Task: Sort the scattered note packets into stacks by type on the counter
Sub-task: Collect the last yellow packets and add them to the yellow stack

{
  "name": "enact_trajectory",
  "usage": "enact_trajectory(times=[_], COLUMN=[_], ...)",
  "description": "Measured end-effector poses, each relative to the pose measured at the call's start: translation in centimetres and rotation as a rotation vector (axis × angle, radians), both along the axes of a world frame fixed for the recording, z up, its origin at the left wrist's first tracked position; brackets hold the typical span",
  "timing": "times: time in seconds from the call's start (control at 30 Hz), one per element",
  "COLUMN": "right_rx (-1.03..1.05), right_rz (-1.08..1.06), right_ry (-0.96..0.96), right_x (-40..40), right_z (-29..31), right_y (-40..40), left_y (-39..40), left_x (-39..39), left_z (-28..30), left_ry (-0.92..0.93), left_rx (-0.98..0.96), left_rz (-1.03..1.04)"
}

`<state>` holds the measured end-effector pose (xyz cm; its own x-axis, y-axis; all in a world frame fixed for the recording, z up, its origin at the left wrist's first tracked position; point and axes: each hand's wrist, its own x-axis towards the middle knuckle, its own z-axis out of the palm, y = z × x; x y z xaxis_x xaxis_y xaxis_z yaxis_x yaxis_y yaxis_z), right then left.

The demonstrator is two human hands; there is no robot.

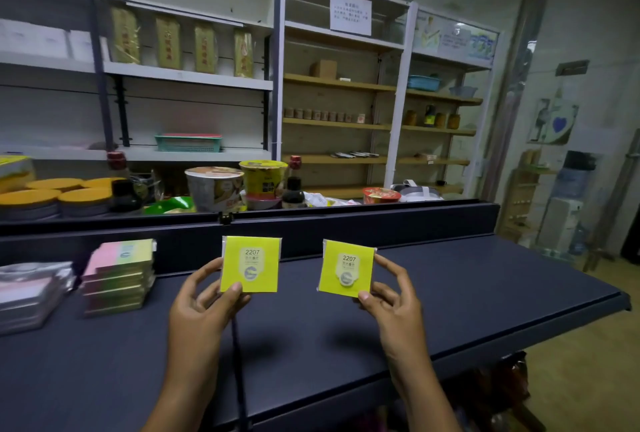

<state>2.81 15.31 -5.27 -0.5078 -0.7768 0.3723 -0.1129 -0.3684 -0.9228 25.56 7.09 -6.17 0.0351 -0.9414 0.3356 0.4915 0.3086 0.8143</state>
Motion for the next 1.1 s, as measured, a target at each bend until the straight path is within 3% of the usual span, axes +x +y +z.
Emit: enact_trajectory(times=[0.4, 1.1], right_rx=[-0.015, -0.057], right_rz=[0.079, 0.538], right_ry=[0.009, 0.123], right_x=[10.8, 29.4], right_z=[0.5, 1.0], right_y=[-0.3, -8.6], left_y=[2.4, 5.5], left_x=[12.0, 30.8], left_z=[0.1, 0.5], left_ry=[-0.024, -0.031], left_rx=[-0.033, -0.051], left_rz=[0.11, 0.634])
